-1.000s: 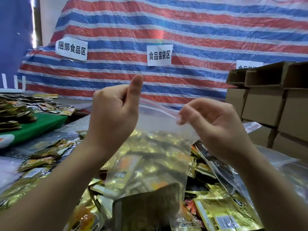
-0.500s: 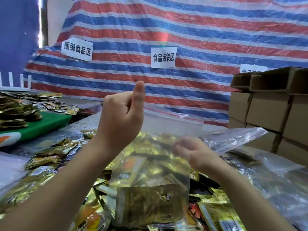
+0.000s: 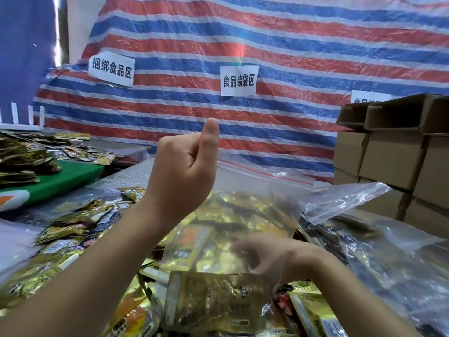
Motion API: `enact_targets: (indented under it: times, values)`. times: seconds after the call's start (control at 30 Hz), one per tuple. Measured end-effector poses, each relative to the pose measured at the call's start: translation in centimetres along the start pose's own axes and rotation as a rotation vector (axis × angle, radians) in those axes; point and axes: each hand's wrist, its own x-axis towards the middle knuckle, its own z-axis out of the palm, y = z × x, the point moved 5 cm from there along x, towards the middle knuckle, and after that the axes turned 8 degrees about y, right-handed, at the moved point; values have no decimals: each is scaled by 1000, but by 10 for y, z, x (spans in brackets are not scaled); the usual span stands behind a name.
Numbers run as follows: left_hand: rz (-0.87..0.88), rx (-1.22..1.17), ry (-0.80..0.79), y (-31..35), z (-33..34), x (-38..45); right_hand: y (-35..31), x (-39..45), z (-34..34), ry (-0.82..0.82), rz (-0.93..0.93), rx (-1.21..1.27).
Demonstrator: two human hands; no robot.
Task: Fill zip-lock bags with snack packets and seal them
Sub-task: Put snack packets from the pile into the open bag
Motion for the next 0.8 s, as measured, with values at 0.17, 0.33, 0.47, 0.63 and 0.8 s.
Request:
enact_targets:
  times: [0.17,0.33,0.47,0.63,0.8]
  values:
    - [2,-15,-11,0,2,-1,3,-1,-12,97,28,-152]
    - [9,-12,-20,-1,4,-2,10,-8,-28,145,56,-132]
    - [17,10,-27,-2,6,-3,8,-9,-38,347,2,26]
    - [10,28,-28,-3,6,-3,13,-13,-56,696,-5,585]
    - [-112,87,-195,-18,21,-10,15,-9,-59,653,92,1040]
